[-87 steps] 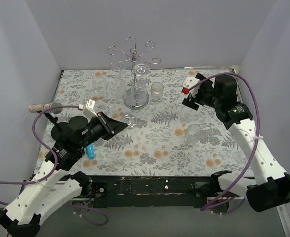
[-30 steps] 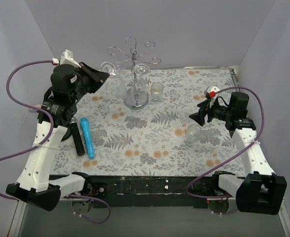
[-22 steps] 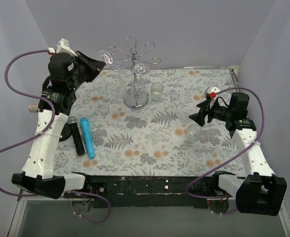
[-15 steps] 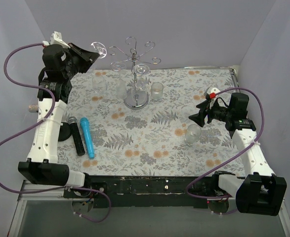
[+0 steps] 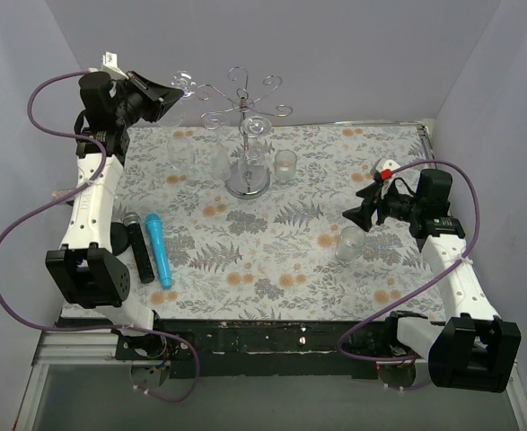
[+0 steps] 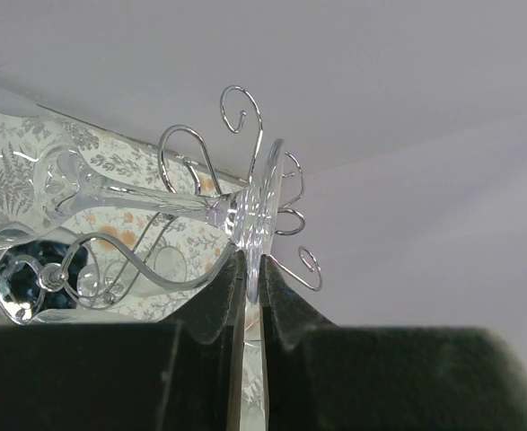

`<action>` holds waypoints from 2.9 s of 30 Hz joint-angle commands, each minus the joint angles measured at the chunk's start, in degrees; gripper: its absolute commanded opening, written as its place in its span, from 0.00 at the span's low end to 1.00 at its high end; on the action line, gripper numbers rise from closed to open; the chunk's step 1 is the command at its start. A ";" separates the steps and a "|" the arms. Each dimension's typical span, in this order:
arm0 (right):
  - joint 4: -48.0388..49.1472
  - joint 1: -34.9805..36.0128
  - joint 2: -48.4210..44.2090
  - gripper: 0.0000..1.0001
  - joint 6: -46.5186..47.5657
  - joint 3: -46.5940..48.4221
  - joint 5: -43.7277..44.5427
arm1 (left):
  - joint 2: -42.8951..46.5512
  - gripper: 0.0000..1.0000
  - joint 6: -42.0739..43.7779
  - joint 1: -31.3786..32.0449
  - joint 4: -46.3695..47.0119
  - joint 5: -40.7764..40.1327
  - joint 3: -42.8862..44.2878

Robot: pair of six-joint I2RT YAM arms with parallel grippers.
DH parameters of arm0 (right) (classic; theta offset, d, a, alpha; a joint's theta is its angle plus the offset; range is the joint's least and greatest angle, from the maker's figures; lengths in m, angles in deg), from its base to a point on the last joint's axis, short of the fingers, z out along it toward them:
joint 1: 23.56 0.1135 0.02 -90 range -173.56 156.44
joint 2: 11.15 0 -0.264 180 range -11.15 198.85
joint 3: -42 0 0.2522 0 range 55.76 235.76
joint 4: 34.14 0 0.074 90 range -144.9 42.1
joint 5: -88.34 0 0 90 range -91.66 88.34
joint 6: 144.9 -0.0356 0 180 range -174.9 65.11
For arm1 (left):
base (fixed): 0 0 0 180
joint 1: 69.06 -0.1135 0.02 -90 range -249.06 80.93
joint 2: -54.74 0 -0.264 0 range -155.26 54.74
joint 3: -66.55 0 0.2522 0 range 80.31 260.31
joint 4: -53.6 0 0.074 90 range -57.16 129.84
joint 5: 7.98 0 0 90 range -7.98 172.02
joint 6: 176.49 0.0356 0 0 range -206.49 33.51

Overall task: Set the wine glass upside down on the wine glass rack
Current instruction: Turn the wine glass upside down at the wine rack.

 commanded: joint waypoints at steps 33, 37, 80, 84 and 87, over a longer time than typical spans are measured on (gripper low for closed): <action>1.58 -0.62 -0.58 0.79 0.46 -0.25 -1.63 | -5.35 0.00 -2.96 -0.62 8.49 15.06 2.93; 1.66 -0.62 -0.50 0.79 0.46 -0.25 -1.63 | -5.79 0.00 -3.66 -0.53 8.41 15.59 2.40; 1.49 -0.44 -1.20 0.79 0.55 -0.25 -1.80 | -16.68 0.00 -7.79 4.04 0.76 9.97 17.78; 1.58 -0.53 -1.29 0.79 0.64 -0.25 -1.89 | -17.74 0.00 -7.44 3.87 -0.03 8.65 19.27; 1.49 -0.53 -1.38 0.79 0.64 -0.34 -1.89 | -18.00 0.00 -7.70 3.69 -0.03 7.95 19.80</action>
